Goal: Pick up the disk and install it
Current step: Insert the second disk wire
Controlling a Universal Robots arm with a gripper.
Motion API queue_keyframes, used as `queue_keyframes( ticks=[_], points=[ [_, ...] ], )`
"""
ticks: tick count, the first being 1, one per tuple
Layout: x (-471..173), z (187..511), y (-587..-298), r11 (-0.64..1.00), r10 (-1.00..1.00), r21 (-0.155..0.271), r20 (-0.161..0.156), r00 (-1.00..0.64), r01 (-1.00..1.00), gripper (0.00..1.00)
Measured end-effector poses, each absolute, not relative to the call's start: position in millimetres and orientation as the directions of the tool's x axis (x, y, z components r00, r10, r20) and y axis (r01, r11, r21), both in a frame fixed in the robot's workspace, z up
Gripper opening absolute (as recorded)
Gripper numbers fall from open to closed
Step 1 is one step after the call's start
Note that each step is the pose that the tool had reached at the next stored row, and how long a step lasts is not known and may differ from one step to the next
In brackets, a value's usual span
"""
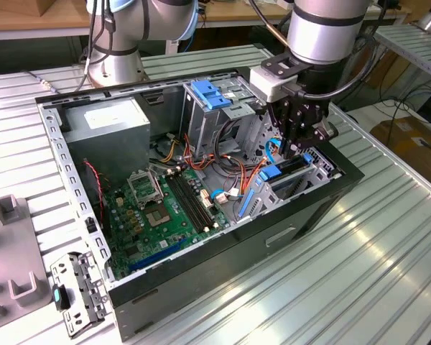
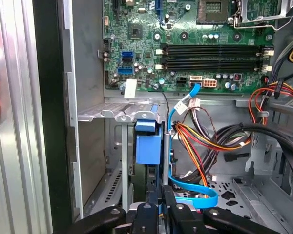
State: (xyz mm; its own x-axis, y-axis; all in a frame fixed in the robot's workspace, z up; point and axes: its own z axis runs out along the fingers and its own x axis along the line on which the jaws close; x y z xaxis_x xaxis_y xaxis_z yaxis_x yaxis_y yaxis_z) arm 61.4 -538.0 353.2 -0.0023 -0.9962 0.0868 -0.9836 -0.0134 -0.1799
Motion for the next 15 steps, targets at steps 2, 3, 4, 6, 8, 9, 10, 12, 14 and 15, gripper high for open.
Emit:
queue_keyframes(
  ticks=[2,3,4,6,8,9,10,12,14,15],
  points=[
    [61.3,353.1,-540.3,-0.011,-0.997,-0.18,0.075,-0.002,-0.984,0.16],
    [61.4,353.1,-540.3,-0.011,-0.997,-0.18,0.075,-0.002,-0.984,0.16],
    [61.4,353.0,-540.3,-0.011,-0.997,-0.18,0.075,-0.002,-0.984,0.16],
    [61.4,353.0,-540.3,-0.011,-0.997,-0.18,0.074,-0.002,-0.984,0.16],
    [61.4,353.1,-540.3,-0.011,-0.997,-0.18,0.074,-0.002,-0.984,0.16],
    [61.4,353.0,-540.3,-0.011,-0.997,-0.18,0.073,-0.002,-0.984,0.16],
    [61.4,353.0,-540.3,-0.011,-0.997,-0.18,0.073,-0.002,-0.984,0.16],
    [61.4,353.0,-540.3,-0.011,-0.997,-0.18,0.073,-0.002,-0.984,0.16],
    [61.4,353.0,-540.3,-0.011,-0.997,-0.18,0.073,-0.002,-0.984,0.16],
    [61.4,353.0,-540.3,-0.011,-0.997,-0.18,0.073,-0.002,-0.984,0.16]
  ],
)
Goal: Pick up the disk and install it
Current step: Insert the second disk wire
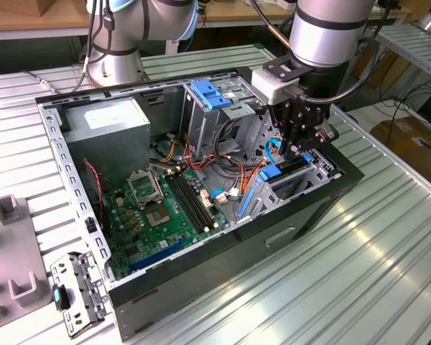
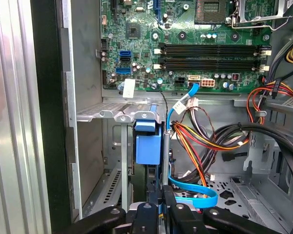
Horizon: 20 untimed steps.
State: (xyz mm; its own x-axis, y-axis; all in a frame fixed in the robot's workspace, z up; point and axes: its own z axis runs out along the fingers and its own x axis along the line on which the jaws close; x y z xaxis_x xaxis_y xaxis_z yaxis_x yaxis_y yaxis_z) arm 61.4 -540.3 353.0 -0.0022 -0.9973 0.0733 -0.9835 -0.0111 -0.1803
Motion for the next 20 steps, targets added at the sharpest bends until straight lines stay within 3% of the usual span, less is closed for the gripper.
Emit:
queue_keyframes(
  ticks=[9,12,14,20],
  points=[
    [61.4,353.0,-550.5,-0.007,-0.999,-0.181,0.049,-0.002,-0.984,0.16],
    [61.3,352.9,-559.4,0.002,-1.0,-0.181,-0.001,-0.002,-0.984,0.16],
    [60.5,351.6,-559.7,0.004,-1.0,-0.181,-0.011,-0.002,-0.983,0.16],
    [57.9,350.0,-560.1,0.005,-1.0,-0.192,-0.016,-0.002,-0.981,0.16]
  ],
)
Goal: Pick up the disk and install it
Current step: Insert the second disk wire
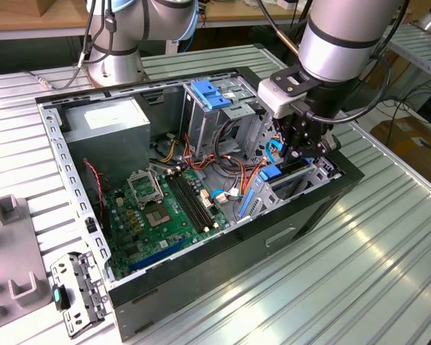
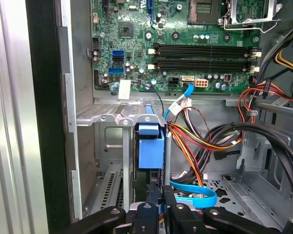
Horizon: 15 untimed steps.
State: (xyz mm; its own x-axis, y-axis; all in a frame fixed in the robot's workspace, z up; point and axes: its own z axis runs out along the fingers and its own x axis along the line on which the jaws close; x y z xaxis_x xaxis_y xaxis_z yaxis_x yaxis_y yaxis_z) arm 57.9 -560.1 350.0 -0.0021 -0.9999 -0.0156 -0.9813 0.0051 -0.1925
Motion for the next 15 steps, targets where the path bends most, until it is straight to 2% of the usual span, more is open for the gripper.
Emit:
queue_keyframes(
  ticks=[15],
  points=[
    [57.9,345.6,-560.1,0.005,-1.0,-0.202,-0.016,-0.002,-0.979,0.16]
  ],
)
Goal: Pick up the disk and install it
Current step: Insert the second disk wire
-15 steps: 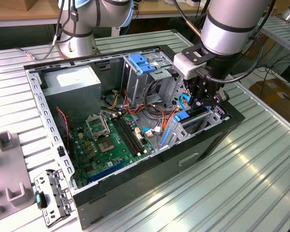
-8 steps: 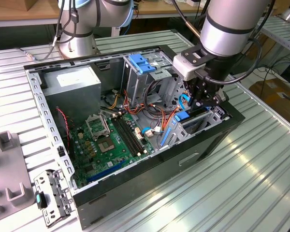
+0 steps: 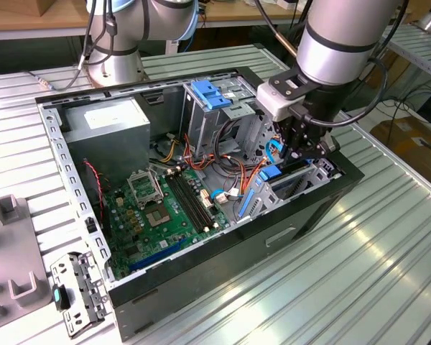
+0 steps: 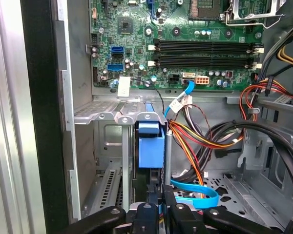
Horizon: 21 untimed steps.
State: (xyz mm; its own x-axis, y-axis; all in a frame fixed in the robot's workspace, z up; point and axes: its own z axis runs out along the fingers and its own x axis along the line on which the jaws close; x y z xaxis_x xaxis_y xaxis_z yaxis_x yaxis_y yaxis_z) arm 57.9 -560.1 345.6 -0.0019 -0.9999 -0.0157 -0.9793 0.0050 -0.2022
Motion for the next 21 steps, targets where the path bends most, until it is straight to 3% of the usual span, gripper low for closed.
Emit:
queue_keyframes(
  ticks=[21],
  points=[
    [58.8,337.6,-560.2,0.005,-1.0,-0.2,-0.016,-0.002,-0.98,0.16]
  ],
)
